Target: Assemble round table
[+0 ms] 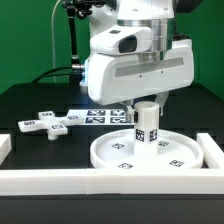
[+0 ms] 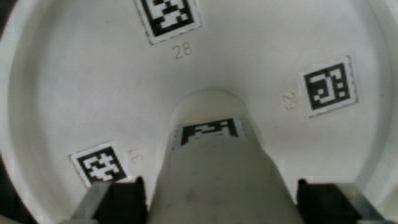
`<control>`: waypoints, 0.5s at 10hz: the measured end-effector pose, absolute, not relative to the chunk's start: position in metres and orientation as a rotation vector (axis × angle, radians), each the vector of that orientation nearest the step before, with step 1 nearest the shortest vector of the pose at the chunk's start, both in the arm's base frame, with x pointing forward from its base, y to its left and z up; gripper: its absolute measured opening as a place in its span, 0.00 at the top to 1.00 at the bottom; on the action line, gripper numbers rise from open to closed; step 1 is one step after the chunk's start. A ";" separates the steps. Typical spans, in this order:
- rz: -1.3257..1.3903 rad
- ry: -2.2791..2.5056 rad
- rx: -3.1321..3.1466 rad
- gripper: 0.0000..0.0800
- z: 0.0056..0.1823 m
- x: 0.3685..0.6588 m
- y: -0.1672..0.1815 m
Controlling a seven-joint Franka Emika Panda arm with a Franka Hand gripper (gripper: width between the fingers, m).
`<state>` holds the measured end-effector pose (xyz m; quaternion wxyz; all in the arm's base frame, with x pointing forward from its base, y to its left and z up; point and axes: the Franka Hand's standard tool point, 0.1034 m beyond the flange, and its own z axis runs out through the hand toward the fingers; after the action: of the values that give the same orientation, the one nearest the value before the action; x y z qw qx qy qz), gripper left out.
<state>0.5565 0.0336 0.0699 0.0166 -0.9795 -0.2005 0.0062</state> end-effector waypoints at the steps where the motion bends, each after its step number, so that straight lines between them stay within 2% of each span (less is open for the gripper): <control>1: 0.007 -0.398 -3.070 0.49 0.070 0.556 0.034; 5: 0.058 0.581 -3.009 0.49 0.069 0.551 0.039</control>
Offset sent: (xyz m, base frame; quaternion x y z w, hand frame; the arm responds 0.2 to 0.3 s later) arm -0.0147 0.0069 -0.0067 0.0094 -0.0277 0.3276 0.9444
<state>0.5507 0.0393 0.0694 0.0384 -0.9810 0.1893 0.0190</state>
